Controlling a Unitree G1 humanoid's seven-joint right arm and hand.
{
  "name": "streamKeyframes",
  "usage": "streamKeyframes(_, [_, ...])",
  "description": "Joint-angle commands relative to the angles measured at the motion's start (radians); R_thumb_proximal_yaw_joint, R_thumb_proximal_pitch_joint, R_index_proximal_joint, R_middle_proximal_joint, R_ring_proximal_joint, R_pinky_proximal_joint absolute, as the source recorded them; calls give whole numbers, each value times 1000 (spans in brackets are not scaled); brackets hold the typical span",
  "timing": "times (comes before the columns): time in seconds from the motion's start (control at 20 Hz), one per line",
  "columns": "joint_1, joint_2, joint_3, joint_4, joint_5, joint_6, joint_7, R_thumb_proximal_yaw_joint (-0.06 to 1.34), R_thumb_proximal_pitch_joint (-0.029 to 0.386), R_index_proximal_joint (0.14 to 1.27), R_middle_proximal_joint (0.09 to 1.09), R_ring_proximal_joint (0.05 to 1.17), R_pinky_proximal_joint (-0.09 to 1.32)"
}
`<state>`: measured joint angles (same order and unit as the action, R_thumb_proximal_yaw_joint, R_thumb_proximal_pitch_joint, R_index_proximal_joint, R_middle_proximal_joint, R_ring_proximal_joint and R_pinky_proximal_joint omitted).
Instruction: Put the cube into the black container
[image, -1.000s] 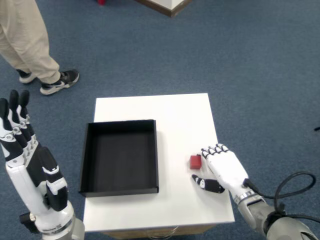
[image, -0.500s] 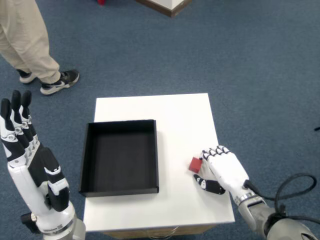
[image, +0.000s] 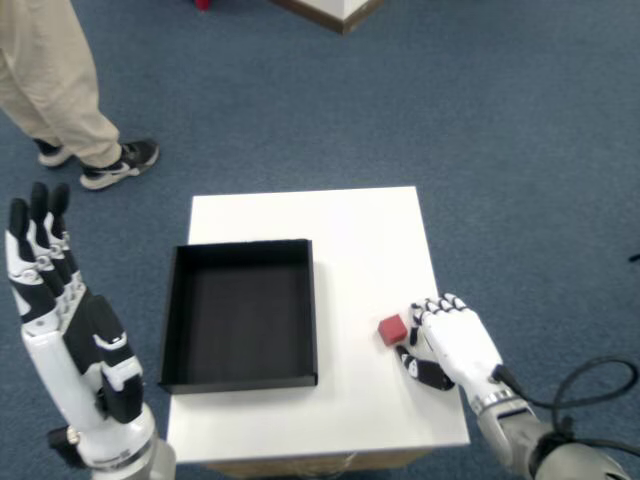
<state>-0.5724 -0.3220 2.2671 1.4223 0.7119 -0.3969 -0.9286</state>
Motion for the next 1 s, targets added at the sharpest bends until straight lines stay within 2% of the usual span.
streamKeyframes(0.05, [-32,-22,-17,23,35,-6,-21,878,145,910,356,307,205])
streamKeyframes(0.25, [-32,-17,-17,25,36,-9,-28,795,130,792,357,309,199])
streamKeyframes(0.4, [-32,-15,-16,27,36,-5,-30,620,74,672,354,311,199])
streamKeyframes(1.0, [-32,12,-8,29,35,2,-58,470,-1,624,338,302,184])
